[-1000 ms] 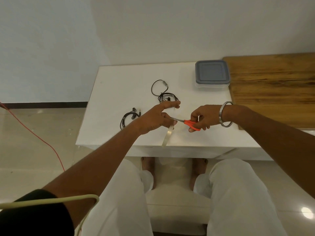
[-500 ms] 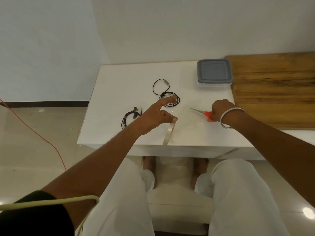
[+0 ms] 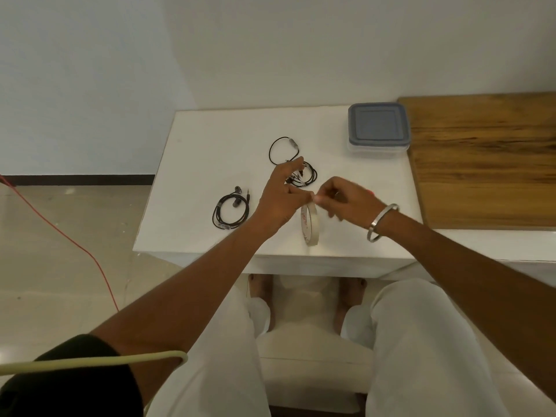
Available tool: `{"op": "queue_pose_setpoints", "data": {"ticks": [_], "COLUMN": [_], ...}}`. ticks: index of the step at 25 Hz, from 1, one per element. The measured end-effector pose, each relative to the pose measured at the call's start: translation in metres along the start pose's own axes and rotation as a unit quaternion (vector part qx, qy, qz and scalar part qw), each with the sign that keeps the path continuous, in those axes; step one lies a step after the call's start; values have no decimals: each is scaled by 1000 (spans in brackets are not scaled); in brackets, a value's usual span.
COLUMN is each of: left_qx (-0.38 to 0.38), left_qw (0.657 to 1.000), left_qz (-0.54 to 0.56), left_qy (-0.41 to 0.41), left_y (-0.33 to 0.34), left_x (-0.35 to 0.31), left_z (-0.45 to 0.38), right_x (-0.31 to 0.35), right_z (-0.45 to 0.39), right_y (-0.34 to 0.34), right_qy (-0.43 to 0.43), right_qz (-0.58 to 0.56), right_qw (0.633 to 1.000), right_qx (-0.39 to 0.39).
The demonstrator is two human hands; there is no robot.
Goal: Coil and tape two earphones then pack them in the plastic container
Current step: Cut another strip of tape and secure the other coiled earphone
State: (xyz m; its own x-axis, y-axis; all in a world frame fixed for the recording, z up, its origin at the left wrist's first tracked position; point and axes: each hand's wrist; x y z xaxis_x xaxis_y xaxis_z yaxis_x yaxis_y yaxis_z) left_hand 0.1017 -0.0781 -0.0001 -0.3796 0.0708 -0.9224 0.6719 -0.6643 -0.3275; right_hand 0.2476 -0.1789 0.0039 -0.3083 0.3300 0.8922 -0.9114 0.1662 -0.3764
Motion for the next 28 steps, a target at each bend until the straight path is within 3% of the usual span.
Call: {"op": "queue_pose_setpoints", "data": {"ticks": [1, 3, 10, 16, 20, 28], "left_qx": [-17, -38, 14, 56, 86, 12], "left_qw": [1000, 999, 989, 991, 993, 994], "left_qz": [-5, -5, 115, 83, 34, -105], "left_qy": [1, -2, -87, -90, -73, 18], "left_y": [3, 7, 2, 17, 26, 62], "left_x": [1, 2, 11, 18, 21, 32], "left_z": [-2, -4, -14, -10, -7, -4], "right_x": [4, 0, -14, -34, -42, -41], "right_z": [2, 2, 9, 6, 1, -1], "right_y": [12, 26, -5, -15, -25, -43], "right_qy": [43, 91, 39, 113, 104, 133], "right_qz": [-52, -59, -116, -43, 84, 194], "right_qw": [997, 992, 992, 993, 990, 971], "right_qx": [47, 68, -7, 5, 41, 49]}}
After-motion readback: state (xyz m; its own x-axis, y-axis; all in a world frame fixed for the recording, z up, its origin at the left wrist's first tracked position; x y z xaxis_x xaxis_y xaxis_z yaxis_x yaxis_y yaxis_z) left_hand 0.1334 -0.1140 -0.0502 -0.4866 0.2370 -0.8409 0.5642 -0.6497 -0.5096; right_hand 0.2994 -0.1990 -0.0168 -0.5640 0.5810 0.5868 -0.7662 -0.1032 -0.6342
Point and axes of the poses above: each hand's wrist, its own z-axis away from the middle knuckle, its own y-axis out of the palm, x = y × z, and after that the axes turned 10 degrees about -z, right-handed
